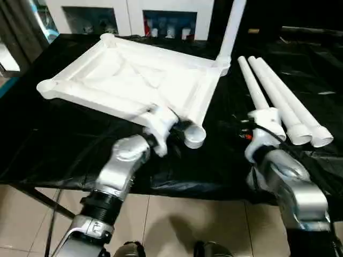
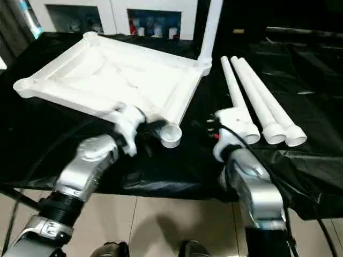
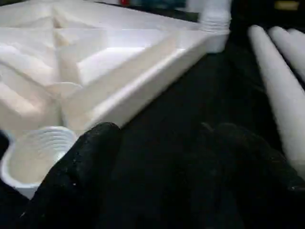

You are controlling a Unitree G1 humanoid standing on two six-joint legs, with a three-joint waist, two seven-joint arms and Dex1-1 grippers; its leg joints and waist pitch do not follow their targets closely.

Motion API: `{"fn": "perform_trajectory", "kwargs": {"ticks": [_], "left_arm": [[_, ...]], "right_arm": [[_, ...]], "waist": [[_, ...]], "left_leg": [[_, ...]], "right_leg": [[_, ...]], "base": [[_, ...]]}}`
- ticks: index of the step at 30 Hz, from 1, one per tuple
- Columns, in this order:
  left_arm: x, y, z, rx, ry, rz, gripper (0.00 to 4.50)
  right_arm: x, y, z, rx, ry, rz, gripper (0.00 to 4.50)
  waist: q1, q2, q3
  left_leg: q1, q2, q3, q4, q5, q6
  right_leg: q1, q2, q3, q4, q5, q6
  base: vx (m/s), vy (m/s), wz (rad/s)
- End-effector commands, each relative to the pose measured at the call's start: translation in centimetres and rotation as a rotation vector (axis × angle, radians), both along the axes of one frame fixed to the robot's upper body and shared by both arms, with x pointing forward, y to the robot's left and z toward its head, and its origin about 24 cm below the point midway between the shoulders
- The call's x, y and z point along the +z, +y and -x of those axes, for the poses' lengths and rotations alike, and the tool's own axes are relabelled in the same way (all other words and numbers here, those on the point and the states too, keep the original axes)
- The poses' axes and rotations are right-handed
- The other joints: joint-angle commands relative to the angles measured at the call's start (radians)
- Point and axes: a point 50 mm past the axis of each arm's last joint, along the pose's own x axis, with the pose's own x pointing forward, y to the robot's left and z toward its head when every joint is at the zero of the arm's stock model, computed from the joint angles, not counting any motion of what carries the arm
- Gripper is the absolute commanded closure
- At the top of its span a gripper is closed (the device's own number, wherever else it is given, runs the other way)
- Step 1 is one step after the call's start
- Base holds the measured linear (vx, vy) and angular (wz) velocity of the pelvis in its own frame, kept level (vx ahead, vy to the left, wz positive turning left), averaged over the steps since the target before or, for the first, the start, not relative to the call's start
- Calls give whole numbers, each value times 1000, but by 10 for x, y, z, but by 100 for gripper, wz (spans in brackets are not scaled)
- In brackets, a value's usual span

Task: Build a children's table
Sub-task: Rotate table base, then move to table

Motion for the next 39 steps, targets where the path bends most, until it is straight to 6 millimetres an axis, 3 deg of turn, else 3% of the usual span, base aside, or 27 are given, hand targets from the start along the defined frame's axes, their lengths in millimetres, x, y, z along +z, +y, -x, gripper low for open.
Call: {"fn": "perform_trajectory", "kwargs": {"ticks": [1, 3, 8, 11, 13, 14, 15, 18, 19, 20, 21, 23, 25, 26, 27, 28, 29, 30, 31, 32, 33, 34, 35, 36, 37, 38, 39], "left_arm": [[5, 25, 6, 189, -32, 37, 348], [10, 47, 19, 355, -72, 58, 348], [15, 55, 32, 462, -92, 124, 348], [19, 57, 41, 535, -110, 167, 348], [20, 57, 46, 562, -102, 176, 348], [19, 57, 48, 569, -86, 182, 348], [19, 56, 48, 571, -82, 182, 348], [13, 55, 52, 576, -51, 175, 348], [13, 55, 52, 578, -49, 175, 348], [13, 55, 52, 578, -49, 175, 348], [12, 55, 53, 580, -44, 177, 348], [12, 55, 53, 580, -41, 176, 348], [12, 55, 53, 574, -35, 171, 348], [11, 54, 53, 570, -32, 168, 348], [11, 53, 53, 564, -32, 162, 348], [11, 52, 54, 559, -31, 160, 348], [11, 52, 54, 559, -31, 160, 348], [12, 51, 54, 552, -32, 156, 348], [12, 50, 54, 548, -33, 152, 348], [12, 50, 54, 546, -33, 151, 348], [12, 50, 54, 545, -34, 147, 348], [12, 50, 54, 545, -34, 147, 348], [13, 51, 54, 551, -36, 138, 348], [13, 51, 54, 553, -36, 137, 348], [13, 52, 54, 562, -41, 133, 348], [14, 53, 54, 565, -43, 132, 348], [14, 54, 54, 571, -45, 135, 348]], "right_arm": [[4, 0, 8, -28, -27, -34, 91], [-5, 3, 14, -53, 8, -66, 91], [-13, 2, 15, -91, 40, -96, 91], [-14, 2, 14, -96, 47, -93, 91], [-13, 1, 14, -92, 44, -90, 91], [-13, 2, 14, -87, 44, -88, 91], [-13, 1, 14, -86, 44, -87, 91], [-14, 1, 14, -78, 50, -81, 91], [-14, 1, 15, -77, 51, -80, 91], [-14, 1, 15, -77, 51, -80, 91], [-14, 2, 15, -73, 53, -77, 91], [-15, 2, 15, -68, 55, -73, 91], [-15, 4, 16, -61, 57, -69, 91], [-16, 5, 16, -55, 57, -65, 91], [-16, 5, 17, -51, 55, -63, 91], [-16, 6, 17, -45, 55, -57, 91], [-16, 6, 17, -45, 55, -57, 91], [-16, 7, 17, -37, 54, -52, 91], [-16, 8, 18, -29, 54, -52, 91], [-16, 9, 18, -24, 54, -52, 91], [-16, 10, 18, -20, 52, -48, 91], [-16, 10, 18, -20, 52, -48, 91], [-16, 11, 17, -8, 49, -42, 91], [-16, 12, 17, -6, 48, -41, 91], [-14, 13, 17, 11, 44, -35, 91], [-14, 14, 17, 17, 42, -33, 91], [-13, 15, 16, 35, 39, -32, 91]], "waist": [[4, -4, -80], [3, -2, -81], [11, 1, -79], [13, -5, -83], [11, -2, -80], [7, -12, -79], [9, -9, -77], [-11, -9, -48], [-15, -9, -46], [-17, -6, -47], [-31, 2, -50], [-37, 3, -42], [-47, 1, -51], [-40, -20, -60], [-37, -20, -80], [-24, -27, -90], [-12, -19, -103], [-9, -18, -104], [-13, -2, -99], [-20, 12, -92], [-54, 33, -93], [-73, 43, -110], [-87, 39, -104], [-91, 20, -110], [-87, 15, -103], [-71, -27, -105], [-56, -61, -116]], "left_leg": [[16, 29, -17, -67, -248, 32], [17, 27, -16, -67, -244, 39], [31, 31, -14, -69, -280, 27], [23, 30, -16, -72, -278, 19], [34, 32, -19, -78, -362, 2], [51, 30, -18, -80, -444, -3], [55, 28, -19, -81, -458, -3], [109, 8, -22, -75, -615, 3], [112, 6, -23, -74, -616, 3], [118, 5, -26, -74, -623, 1], [188, 27, -30, -73, -677, -28], [194, 61, -47, -112, -757, -33], [197, 57, -41, -118, -750, -24], [107, 10, -40, -103, -630, 8], [51, -21, -30, -85, -488, 36], [32, -54, -33, -32, -295, 91], [8, -61, -54, 9, -160, 135], [2, -58, -61, 16, -122, 149], [1, -44, -67, -8, -59, 168], [23, -31, -69, -34, -56, 171], [124, 16, -119, -71, -67, 231], [194, 39, -162, -67, 3, 291], [273, 99, -217, -67, -10, 408], [286, 123, -244, -58, 94, 520], [278, 110, -234, -53, 126, 538], [206, -9, -161, -6, 119, 455], [114, -111, -101, 35, 75, 407]], "right_leg": [[62, -46, 34, -85, -259, -167], [59, -42, 33, -87, -267, -157], [41, -34, 35, -92, -280, -141], [49, -37, 35, -87, -264, -124], [55, -38, 33, -90, -348, -101], [56, -32, 26, -100, -437, -80], [55, -34, 26, -105, -465, -71], [58, -15, -14, -159, -760, -9], [64, -16, -21, -166, -780, 4], [69, -17, -28, -171, -788, 11], [47, 5, -31, -162, -694, -11], [55, 11, -42, -116, -552, -48], [69, -9, -34, -98, -486, -99], [142, -37, -22, -108, -497, -109], [209, -46, 9, -116, -551, -78], [228, -85, 60, -145, -651, -109], [255, -102, 89, -150, -641, -179], [255, -98, 92, -148, -593, -216], [237, -65, 60, -134, -469, -261], [207, -38, 29, -126, -446, -257], [142, 16, -28, -70, -314, -231], [95, 25, -44, -27, -241, -212], [2, 6, -36, 46, -224, -132], [-41, -25, -13, 88, -183, -28], [-55, -38, -3, 89, -160, -6], [15, -62, 36, 7, -3, -51], [123, -53, 86, -8, 82, -62]], "base": [[0, 0, 0], [0, 0, 0], [0, 0, 0], [0, 0, 0], [0, 0, 0], [0, 0, 0], [0, 0, 0], [0, 0, 0], [0, 0, 0], [0, 0, 0], [51, 24, -37], [66, 23, -51], [109, 26, -75], [130, 18, -76], [148, 4, -41], [148, 4, -41], [162, -8, -4], [167, -6, 4], [167, -6, 4], [170, 15, 4], [236, -2, 3], [236, -2, 3], [256, -13, 10], [207, -29, 4], [207, -29, 4], [156, -68, -8], [145, -35, 17]]}}
